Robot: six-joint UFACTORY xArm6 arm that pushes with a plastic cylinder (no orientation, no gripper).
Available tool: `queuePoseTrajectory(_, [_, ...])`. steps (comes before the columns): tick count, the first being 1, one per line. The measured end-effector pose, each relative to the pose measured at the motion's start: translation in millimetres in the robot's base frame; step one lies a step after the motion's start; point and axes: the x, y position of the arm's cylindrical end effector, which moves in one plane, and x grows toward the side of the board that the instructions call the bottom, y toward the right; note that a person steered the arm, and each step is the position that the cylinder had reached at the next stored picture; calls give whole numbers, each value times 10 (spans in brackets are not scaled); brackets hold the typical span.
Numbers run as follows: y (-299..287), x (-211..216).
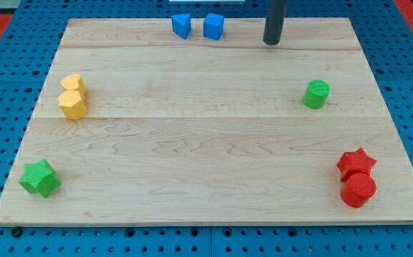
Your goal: Push the green circle into the green star
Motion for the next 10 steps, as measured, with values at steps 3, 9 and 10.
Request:
queuePoseTrajectory(3, [37, 0])
queuePoseTrajectory(9, [330, 770])
queuePoseTrajectory(10, [913, 955])
